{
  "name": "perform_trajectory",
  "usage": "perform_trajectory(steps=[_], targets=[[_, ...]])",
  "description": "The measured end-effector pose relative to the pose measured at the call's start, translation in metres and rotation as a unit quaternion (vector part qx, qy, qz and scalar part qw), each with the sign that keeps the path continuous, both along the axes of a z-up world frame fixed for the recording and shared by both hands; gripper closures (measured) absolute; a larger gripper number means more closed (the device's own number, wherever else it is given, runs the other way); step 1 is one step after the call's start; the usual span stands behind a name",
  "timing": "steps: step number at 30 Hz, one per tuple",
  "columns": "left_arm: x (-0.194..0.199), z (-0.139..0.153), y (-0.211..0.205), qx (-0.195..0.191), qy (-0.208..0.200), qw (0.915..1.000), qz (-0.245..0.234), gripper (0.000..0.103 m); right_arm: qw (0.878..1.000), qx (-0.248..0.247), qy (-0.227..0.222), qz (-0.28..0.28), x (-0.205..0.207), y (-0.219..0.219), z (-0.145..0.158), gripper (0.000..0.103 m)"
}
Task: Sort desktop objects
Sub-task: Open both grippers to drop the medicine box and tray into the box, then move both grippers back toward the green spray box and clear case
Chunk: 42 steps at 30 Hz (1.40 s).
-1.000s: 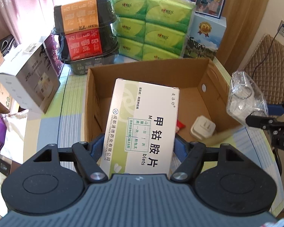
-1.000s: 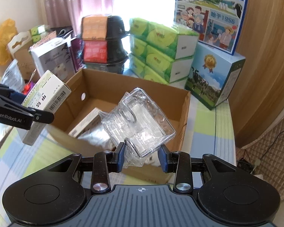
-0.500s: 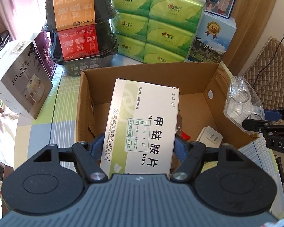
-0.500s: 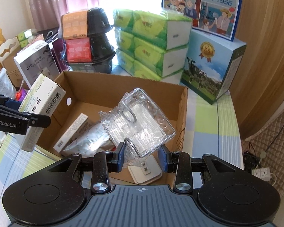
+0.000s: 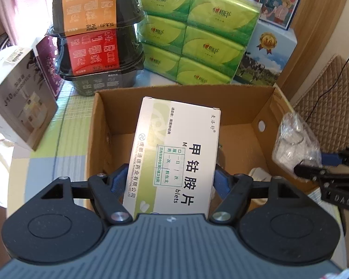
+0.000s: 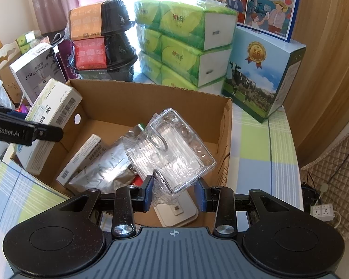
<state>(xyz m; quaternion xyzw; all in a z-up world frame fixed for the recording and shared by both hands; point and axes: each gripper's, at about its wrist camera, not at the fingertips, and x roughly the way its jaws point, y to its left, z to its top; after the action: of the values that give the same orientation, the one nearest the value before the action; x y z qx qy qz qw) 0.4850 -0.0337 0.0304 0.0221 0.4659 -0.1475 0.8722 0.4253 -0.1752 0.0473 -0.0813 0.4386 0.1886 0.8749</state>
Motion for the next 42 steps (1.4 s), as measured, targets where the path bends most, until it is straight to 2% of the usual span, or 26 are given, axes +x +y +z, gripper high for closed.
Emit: perform_trajectory(steps=[2, 15, 18, 29, 36, 42], targets=[[0.001, -0.002, 0.001, -0.007, 0.002, 1.0, 0.006, 0.026, 1.0, 0.0, 0.0, -0.001, 0.0, 0.0, -0.002, 0.069], [-0.012, -0.01, 0.01, 0.001, 0.003, 1.0, 0.005, 0.026, 1.0, 0.008, 0.005, -0.002, 0.005, 0.002, -0.008, 0.068], [-0.016, -0.008, 0.013, -0.003, 0.002, 1.0, 0.005, 0.026, 1.0, 0.027, 0.0, -0.003, 0.006, -0.001, -0.005, 0.046], [-0.06, 0.002, 0.019, -0.013, -0.003, 0.9998, 0.013, 0.023, 0.999, 0.039, -0.002, -0.019, -0.023, -0.022, 0.006, 0.041], [-0.107, 0.008, 0.029, -0.021, 0.003, 0.9993, 0.031, 0.019, 0.999, 0.047, -0.009, -0.016, -0.072, -0.031, 0.021, 0.03], [-0.148, 0.014, 0.036, -0.015, 0.0, 0.999, 0.043, 0.014, 0.999, 0.039, -0.017, -0.005, -0.114, -0.033, 0.029, 0.015]])
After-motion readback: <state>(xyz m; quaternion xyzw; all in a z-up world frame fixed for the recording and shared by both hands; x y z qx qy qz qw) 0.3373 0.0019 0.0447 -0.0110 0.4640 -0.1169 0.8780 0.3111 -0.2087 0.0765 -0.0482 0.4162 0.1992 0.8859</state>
